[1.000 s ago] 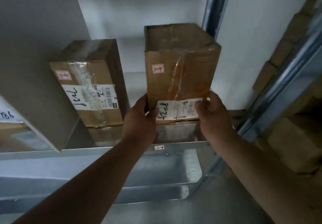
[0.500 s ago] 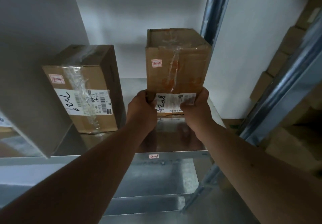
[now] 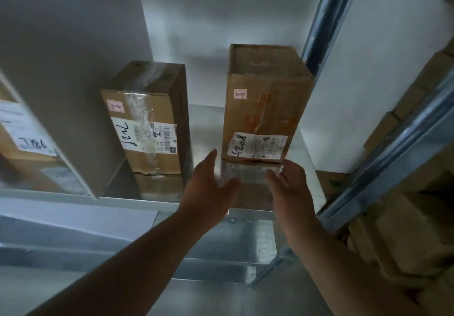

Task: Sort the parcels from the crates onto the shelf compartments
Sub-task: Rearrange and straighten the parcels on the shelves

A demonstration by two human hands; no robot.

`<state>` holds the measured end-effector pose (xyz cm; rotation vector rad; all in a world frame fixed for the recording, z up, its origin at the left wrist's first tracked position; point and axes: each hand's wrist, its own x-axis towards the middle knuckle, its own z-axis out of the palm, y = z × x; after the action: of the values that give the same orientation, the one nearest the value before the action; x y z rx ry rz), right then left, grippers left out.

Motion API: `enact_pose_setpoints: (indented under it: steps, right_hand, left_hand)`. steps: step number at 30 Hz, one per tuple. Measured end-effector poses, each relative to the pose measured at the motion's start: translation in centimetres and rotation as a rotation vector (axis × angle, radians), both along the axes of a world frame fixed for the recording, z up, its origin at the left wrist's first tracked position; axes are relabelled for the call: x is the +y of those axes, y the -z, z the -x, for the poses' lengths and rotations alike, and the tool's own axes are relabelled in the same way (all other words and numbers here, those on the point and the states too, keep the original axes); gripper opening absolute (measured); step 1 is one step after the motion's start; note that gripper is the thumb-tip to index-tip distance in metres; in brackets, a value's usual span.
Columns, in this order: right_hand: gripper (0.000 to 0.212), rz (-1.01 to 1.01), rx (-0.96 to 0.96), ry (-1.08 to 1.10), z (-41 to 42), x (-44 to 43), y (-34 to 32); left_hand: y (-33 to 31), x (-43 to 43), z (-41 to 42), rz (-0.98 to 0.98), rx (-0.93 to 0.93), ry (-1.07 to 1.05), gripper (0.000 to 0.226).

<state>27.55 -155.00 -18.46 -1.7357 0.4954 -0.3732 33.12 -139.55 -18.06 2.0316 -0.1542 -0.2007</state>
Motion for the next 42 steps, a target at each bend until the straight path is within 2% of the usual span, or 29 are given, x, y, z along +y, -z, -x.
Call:
enact_pose_setpoints:
  steps: [4,6,8,14,18,26,30,32,35,40,42]
  right_hand:
    - [0.031,0.065,0.05,-0.11,2.2,1.5,-2.2]
    - [0.024,0.086,0.066,-0.132,2.9,2.4,-3.8]
    - [0.026,0.093,0.081,-0.124,2.9,3.1,-5.1]
    - [0.022,0.033,0.145,-0.142,1.6,6.3,-7.1]
    - [0.045,0.024,0.168,-0.111,-0.1,9.8,-6.7]
    - [0.055,-0.05,0.224,-0.026,-3.8,16.7,-4.9]
    - [0.066,-0.061,0.198,-0.015,-5.4,17.7,-3.6]
    - [0.063,-0.052,0.163,0.005,-6.4,17.9,-2.7]
    - [0.046,0.021,0.128,-0.016,-8.1,17.8,-0.6]
    - [0.049,0.082,0.155,-0.013,-10.1,17.9,-1.4]
    - [0.054,0.098,0.162,0.005,-10.7,17.8,-2.0]
  left_hand:
    - [-0.6,3.6,2.6,-0.151,-0.031,0.012,0.069]
    - [-1.9,5.4,3.6,-0.183,-0.072,-0.003,0.06]
    - [-3.3,6.9,3.9,-0.181,-0.113,-0.032,0.058]
    - [-5.4,10.5,2.8,-0.162,-0.143,-0.178,0.075]
    - [-5.0,12.5,2.2,-0.062,-0.104,-0.176,0.071]
    - [-4.0,14.5,-1.5,0.004,-0.057,-0.147,0.098]
    - [-3.1,14.1,-3.6,-0.011,-0.062,-0.166,0.097]
    - [-2.4,13.9,-4.0,0.01,-0.07,-0.164,0.091]
    - [-0.8,13.6,-4.9,0.055,-0.084,-0.176,0.084]
    - [-0.8,12.6,-6.3,0.063,-0.051,-0.095,0.096]
    - [-1.4,12.3,-7.1,0.006,-0.062,-0.051,0.095]
